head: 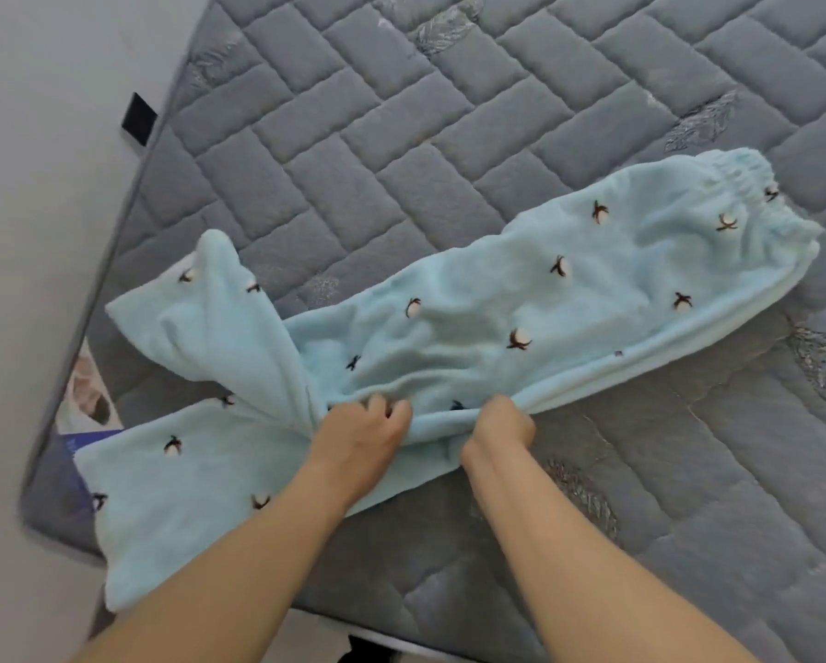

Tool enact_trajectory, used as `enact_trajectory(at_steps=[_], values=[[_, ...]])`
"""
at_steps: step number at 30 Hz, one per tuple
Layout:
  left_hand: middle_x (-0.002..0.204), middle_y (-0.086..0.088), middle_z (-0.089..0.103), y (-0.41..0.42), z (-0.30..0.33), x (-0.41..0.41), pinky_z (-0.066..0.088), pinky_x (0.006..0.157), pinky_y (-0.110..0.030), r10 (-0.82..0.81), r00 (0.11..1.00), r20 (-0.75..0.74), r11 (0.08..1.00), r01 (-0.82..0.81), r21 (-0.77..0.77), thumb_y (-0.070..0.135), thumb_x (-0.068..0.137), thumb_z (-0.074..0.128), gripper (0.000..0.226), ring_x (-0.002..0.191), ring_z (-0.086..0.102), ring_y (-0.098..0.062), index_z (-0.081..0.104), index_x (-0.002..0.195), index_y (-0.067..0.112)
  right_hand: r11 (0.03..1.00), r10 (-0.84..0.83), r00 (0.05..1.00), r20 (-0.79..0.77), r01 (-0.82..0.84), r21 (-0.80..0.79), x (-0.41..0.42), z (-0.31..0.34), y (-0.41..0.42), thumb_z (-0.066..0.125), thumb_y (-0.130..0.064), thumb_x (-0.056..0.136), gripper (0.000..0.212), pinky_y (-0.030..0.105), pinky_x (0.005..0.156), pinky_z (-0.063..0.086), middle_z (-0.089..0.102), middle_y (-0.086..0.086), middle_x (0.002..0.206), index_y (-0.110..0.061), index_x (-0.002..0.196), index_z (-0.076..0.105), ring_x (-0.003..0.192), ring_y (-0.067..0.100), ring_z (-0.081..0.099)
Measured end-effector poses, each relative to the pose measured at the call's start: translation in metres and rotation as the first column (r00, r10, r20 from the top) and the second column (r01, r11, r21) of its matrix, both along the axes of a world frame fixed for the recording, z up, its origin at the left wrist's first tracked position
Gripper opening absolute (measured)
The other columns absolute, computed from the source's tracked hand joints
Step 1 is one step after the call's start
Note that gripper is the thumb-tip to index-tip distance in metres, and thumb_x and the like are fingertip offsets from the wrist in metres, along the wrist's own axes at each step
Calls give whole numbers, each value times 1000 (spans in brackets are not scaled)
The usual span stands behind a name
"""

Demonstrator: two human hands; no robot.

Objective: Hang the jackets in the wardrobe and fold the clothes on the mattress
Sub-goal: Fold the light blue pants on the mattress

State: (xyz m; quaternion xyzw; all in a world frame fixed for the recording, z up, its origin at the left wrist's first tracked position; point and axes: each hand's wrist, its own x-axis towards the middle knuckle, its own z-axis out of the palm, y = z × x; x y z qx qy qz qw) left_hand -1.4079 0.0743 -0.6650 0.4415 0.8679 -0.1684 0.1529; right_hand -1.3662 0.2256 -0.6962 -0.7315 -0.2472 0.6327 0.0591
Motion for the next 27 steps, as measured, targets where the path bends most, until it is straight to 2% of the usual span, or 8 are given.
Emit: enact_trajectory(at_steps=[3, 6, 10, 13, 15, 21, 24, 27], values=[[69, -5, 61, -43, 12, -20, 45, 55, -31, 70, 992, -108, 990, -82, -114, 9, 61, 74, 20, 60, 61, -25, 64, 75, 18, 998, 37, 997, 62, -40, 52, 8, 3, 12, 43, -12, 98, 40, 42, 83, 49, 56, 24, 133, 3, 135, 49, 103, 38, 61], [92, -4, 62, -78, 13, -44, 40, 91, -37, 85, 991, -104, 969, -107, -223, 9, 86, 50, 16, 90, 59, -25, 60, 94, 20, 987, 101, 990, 96, -112, 118, 8, 7, 4, 47, -18, 95, 41, 36, 74, 47, 61, 22, 124, -1, 131, 54, 77, 28, 57], [61, -5, 59, -99, 22, -8, 43, 53, -26, 14, 1000, -9, 993, -15, -118, 11, 55, 81, 27, 49, 59, -20, 65, 76, 12, 981, 76, 995, -59, -85, -173, 4, 13, -92, 66, -15, 86, 27, 42, 78, 58, 66, 10, 103, -8, 112, 61, 89, 29, 66], [103, -11, 60, -133, 18, 15, 41, 65, -32, 203, 973, 109, 956, -173, -237, 10, 84, 59, 38, 87, 63, -27, 49, 120, 9, 970, 72, 997, -16, -74, -232, 8, 12, -144, 66, -11, 88, 23, 42, 82, 56, 64, 9, 102, -11, 109, 57, 88, 30, 64], [115, -10, 53, -160, 21, -2, 43, 75, -35, 279, 960, -1, 927, -270, -260, 10, 93, 47, 26, 100, 57, -29, 49, 118, 14, 989, -3, 1000, 5, 3, -146, 6, 13, -148, 63, -8, 88, 22, 38, 77, 55, 62, 5, 96, -16, 107, 56, 85, 27, 63], [127, -11, 46, -215, 17, -45, 10, 95, -46, 13, 978, -207, 936, -85, -341, 9, 99, 32, 33, 126, 40, -32, 54, 123, 10, 998, -7, 997, -71, 2, -67, 1, 13, -182, 66, -19, 92, 25, 36, 72, 55, 64, 5, 103, -15, 114, 57, 85, 23, 63], [109, -8, 65, -229, 21, -9, 33, 83, -39, 303, 953, -33, 911, -299, -283, 17, 97, 40, 19, 101, 61, -28, 52, 112, 14, 967, 110, 986, -129, -136, -215, -2, 11, -236, 70, -14, 88, 33, 41, 83, 56, 67, 11, 111, -10, 119, 59, 95, 28, 66], [110, -6, 64, -261, 12, 30, 38, 68, -34, 616, 761, 205, 785, -571, -240, 39, 90, 51, 39, 96, 65, -29, 43, 121, 17, 967, 170, 983, -69, -180, -181, 3, 6, -263, 64, -7, 87, 30, 30, 58, 50, 64, 6, 93, -10, 116, 58, 76, 22, 62]])
